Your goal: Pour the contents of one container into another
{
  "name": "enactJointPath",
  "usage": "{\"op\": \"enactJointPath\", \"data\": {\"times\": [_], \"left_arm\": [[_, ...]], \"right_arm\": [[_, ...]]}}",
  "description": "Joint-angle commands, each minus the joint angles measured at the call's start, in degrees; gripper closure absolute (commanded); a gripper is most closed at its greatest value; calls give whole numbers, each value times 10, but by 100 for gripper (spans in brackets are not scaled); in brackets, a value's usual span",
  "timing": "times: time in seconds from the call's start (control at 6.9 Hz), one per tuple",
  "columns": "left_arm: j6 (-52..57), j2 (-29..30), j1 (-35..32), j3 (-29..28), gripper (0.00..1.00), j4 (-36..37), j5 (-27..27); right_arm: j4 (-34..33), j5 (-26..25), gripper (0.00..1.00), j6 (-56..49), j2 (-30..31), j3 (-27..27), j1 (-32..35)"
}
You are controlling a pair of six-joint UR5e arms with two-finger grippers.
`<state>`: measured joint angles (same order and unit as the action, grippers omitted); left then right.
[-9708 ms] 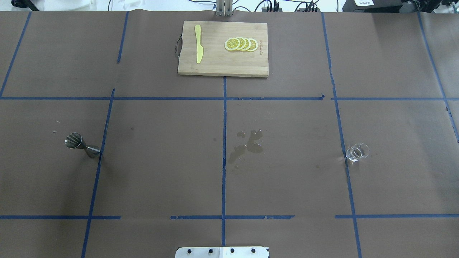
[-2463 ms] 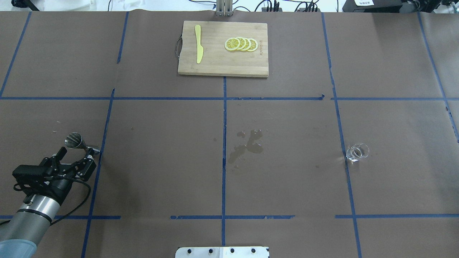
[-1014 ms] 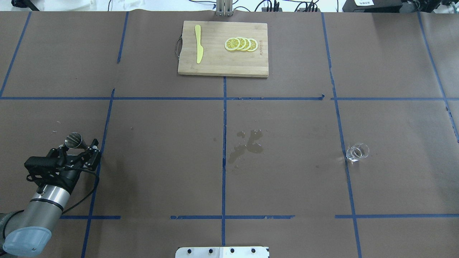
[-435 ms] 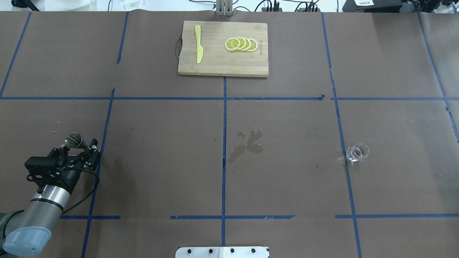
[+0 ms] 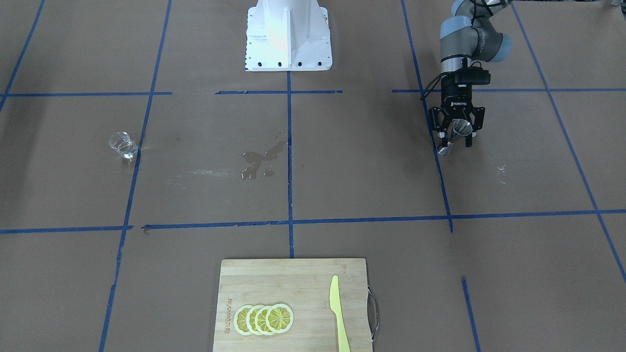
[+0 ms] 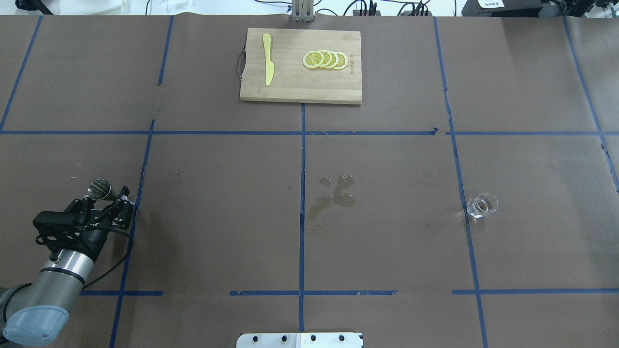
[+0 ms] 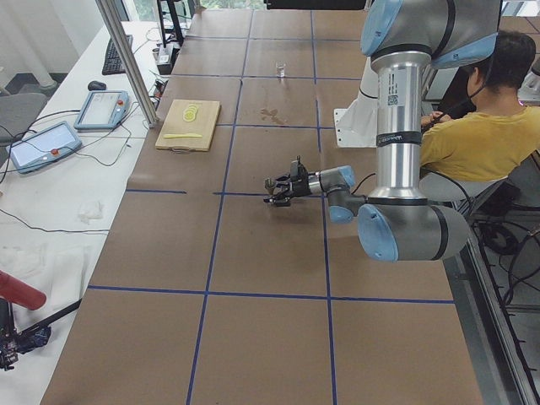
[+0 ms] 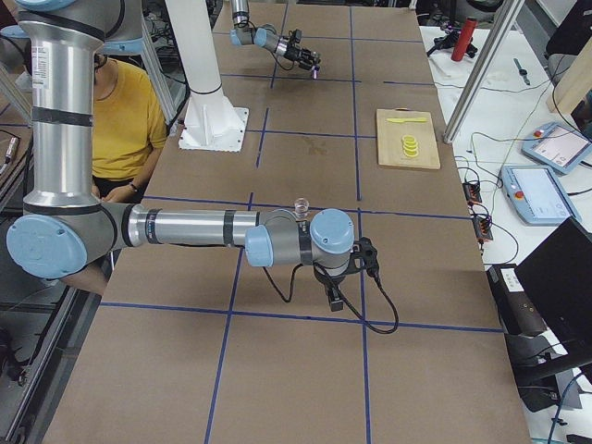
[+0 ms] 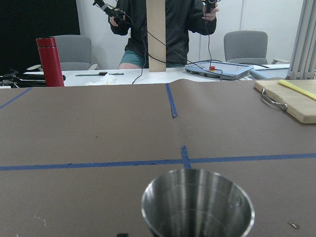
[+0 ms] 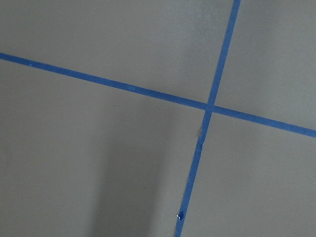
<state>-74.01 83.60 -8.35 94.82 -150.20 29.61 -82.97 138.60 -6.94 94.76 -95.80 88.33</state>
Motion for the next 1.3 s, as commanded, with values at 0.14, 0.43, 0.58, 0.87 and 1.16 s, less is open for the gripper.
{"op": "enactJointPath", "data": {"times": [0.14,0.43,0.58,0.87,1.16], "left_arm": [[0,0,0,-3,40,0,0],[0,0,1,-3,71,0,0],[0,0,1,-3,94,0,0],[1,-1,0,16,100,-8,-1],[118,-12,-12,68,100,-39,1]], "right_arm": [[0,0,0,0,1,0,0],[0,0,0,0,0,-2,0],[0,0,0,0,1,-2,0],[0,0,0,1,0,-5,0],[1,0,0,1,-1,-7,0]]}}
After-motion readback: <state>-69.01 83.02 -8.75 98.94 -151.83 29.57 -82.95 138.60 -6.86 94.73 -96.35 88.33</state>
